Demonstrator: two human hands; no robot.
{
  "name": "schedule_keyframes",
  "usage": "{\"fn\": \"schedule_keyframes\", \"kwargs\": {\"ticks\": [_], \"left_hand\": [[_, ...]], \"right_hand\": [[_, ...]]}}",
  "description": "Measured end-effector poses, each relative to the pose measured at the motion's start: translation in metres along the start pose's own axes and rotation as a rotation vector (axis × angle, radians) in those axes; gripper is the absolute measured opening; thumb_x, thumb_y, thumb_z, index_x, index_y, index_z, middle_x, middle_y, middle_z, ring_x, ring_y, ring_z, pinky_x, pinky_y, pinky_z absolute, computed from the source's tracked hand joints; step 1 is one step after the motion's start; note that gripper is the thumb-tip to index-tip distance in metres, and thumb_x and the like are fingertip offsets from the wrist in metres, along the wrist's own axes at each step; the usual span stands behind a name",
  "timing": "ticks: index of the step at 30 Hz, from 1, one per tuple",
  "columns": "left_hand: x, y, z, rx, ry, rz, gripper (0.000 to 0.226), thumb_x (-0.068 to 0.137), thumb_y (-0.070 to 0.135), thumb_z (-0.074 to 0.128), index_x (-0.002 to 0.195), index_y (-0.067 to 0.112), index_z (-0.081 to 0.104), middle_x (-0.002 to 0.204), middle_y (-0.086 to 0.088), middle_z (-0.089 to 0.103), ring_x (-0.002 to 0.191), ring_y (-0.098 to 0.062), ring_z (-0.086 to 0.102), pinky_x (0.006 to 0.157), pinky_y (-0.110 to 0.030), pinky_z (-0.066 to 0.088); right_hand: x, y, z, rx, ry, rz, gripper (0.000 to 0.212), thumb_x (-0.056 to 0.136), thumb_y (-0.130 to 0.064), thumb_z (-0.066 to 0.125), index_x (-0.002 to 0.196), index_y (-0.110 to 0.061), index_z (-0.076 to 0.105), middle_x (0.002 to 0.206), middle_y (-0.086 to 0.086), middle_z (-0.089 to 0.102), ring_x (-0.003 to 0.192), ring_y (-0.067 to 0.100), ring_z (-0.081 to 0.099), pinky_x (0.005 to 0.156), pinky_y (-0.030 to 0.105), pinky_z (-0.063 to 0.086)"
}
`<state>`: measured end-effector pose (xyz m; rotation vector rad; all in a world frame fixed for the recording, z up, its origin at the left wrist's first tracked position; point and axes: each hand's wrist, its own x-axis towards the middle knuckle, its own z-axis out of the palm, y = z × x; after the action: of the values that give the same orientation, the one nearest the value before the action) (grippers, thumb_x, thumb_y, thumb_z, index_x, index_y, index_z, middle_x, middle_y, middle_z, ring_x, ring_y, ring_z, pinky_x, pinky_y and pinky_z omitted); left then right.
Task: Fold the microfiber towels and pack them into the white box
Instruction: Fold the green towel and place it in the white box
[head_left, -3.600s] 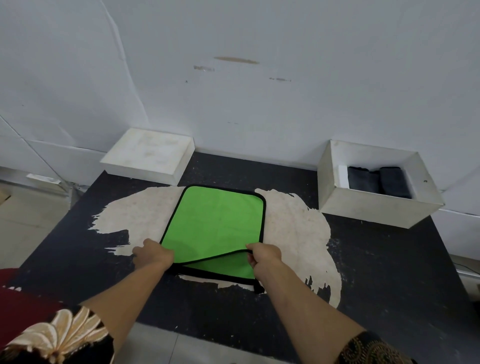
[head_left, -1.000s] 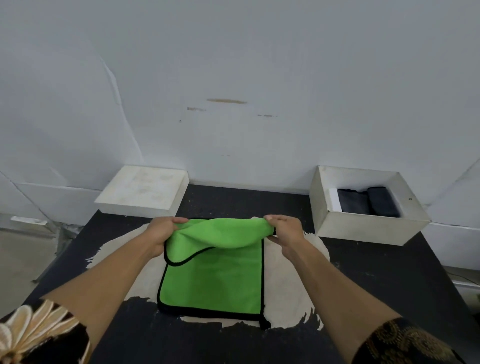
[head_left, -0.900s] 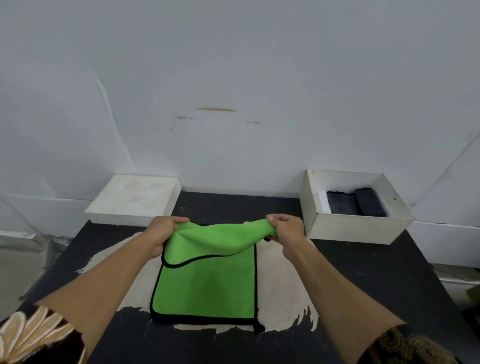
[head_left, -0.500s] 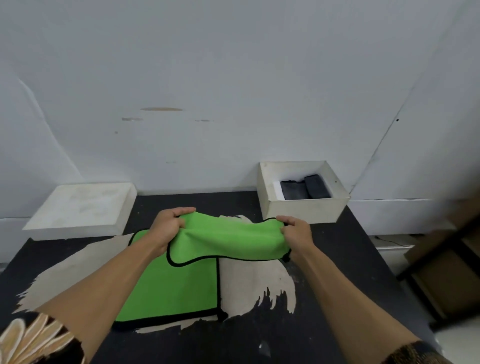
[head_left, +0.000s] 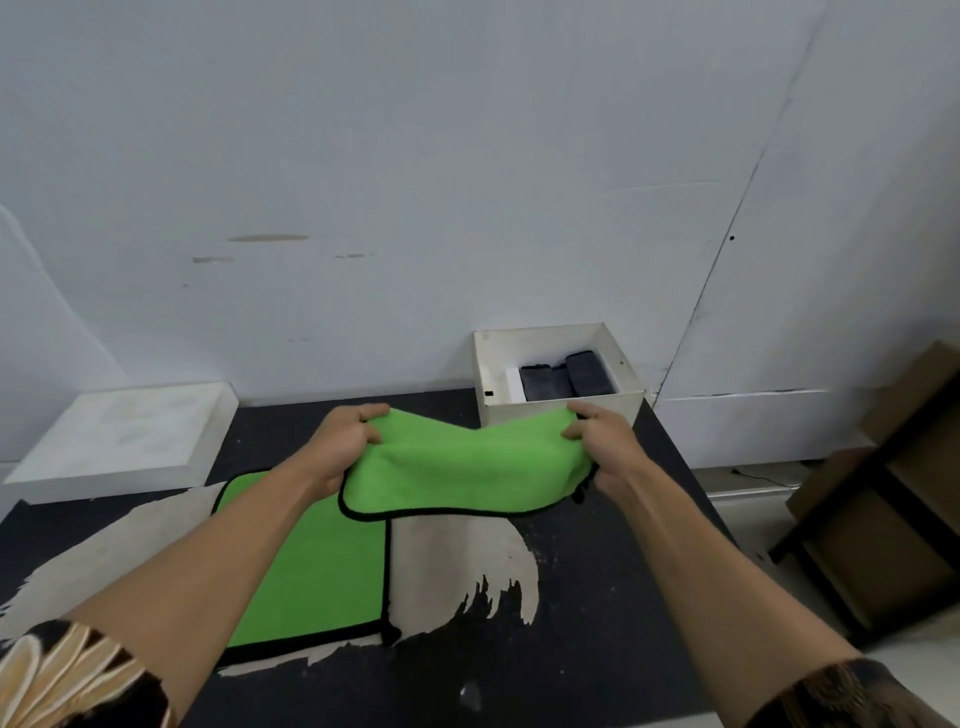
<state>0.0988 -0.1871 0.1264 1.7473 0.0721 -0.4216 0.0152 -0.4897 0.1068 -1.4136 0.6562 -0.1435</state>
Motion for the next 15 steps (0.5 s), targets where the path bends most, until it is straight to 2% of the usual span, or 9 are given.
{"fn": "schedule_keyframes", "kwargs": {"ticks": [3, 5, 7, 9, 11, 13, 15], "left_hand": [[0.002, 0.004, 0.014, -0.014, 0.043, 0.055, 0.05, 0.089, -0.007, 0.055, 0.135, 0.012, 0.054, 0.118, -0.01, 0.065, 0.085, -0.015, 0.067, 0.063, -0.022, 0.053], [0.0, -0.011, 0.025, 0.009, 0.047, 0.063, 0.056, 0.088, -0.005, 0.059, 0.139, 0.016, 0.05, 0.122, -0.007, 0.063, 0.09, -0.016, 0.068, 0.066, -0.024, 0.056], [-0.005, -0.039, 0.036, 0.023, -0.029, -0.029, 0.059, 0.089, -0.003, 0.059, 0.143, 0.016, 0.044, 0.124, -0.007, 0.062, 0.096, -0.021, 0.068, 0.078, -0.033, 0.058], [-0.015, -0.077, 0.05, 0.059, -0.139, -0.174, 0.061, 0.091, -0.001, 0.057, 0.146, 0.013, 0.036, 0.131, -0.009, 0.058, 0.104, -0.022, 0.064, 0.09, -0.037, 0.053], [-0.023, -0.113, 0.063, 0.122, -0.146, -0.295, 0.063, 0.092, -0.002, 0.056, 0.148, 0.014, 0.032, 0.138, -0.01, 0.051, 0.106, -0.021, 0.059, 0.081, -0.032, 0.051], [-0.026, -0.143, 0.075, 0.116, -0.083, -0.38, 0.057, 0.091, -0.006, 0.056, 0.144, 0.01, 0.039, 0.136, -0.014, 0.052, 0.1, -0.02, 0.06, 0.068, -0.027, 0.053], [-0.027, -0.162, 0.083, 0.148, -0.012, -0.407, 0.047, 0.09, -0.009, 0.054, 0.135, 0.003, 0.049, 0.134, -0.018, 0.053, 0.095, -0.021, 0.06, 0.07, -0.029, 0.054]], "right_hand": [[0.009, -0.005, -0.018, -0.054, -0.047, -0.048, 0.066, 0.084, 0.008, 0.061, 0.145, -0.013, 0.046, 0.13, 0.007, 0.055, 0.1, 0.02, 0.06, 0.078, 0.031, 0.052], [0.013, 0.009, -0.027, -0.136, -0.074, -0.045, 0.072, 0.084, 0.004, 0.065, 0.148, -0.017, 0.038, 0.129, 0.003, 0.056, 0.1, 0.02, 0.062, 0.079, 0.033, 0.054], [0.015, 0.04, -0.033, -0.206, -0.09, 0.028, 0.071, 0.082, 0.001, 0.071, 0.143, -0.016, 0.04, 0.124, 0.003, 0.059, 0.097, 0.021, 0.064, 0.081, 0.038, 0.055], [0.013, 0.078, -0.039, -0.291, -0.101, 0.146, 0.068, 0.079, 0.002, 0.075, 0.138, -0.01, 0.043, 0.121, 0.011, 0.063, 0.098, 0.026, 0.066, 0.087, 0.044, 0.056], [0.008, 0.114, -0.043, -0.422, -0.105, 0.243, 0.071, 0.077, 0.002, 0.076, 0.139, -0.009, 0.042, 0.123, 0.014, 0.061, 0.106, 0.03, 0.064, 0.094, 0.048, 0.054], [0.005, 0.14, -0.048, -0.563, -0.11, 0.285, 0.069, 0.077, -0.001, 0.075, 0.138, -0.011, 0.044, 0.13, 0.016, 0.055, 0.11, 0.031, 0.059, 0.097, 0.045, 0.052], [0.002, 0.152, -0.052, -0.731, -0.115, 0.281, 0.059, 0.081, -0.004, 0.068, 0.135, -0.013, 0.047, 0.138, 0.018, 0.044, 0.106, 0.03, 0.056, 0.096, 0.035, 0.05]]}}
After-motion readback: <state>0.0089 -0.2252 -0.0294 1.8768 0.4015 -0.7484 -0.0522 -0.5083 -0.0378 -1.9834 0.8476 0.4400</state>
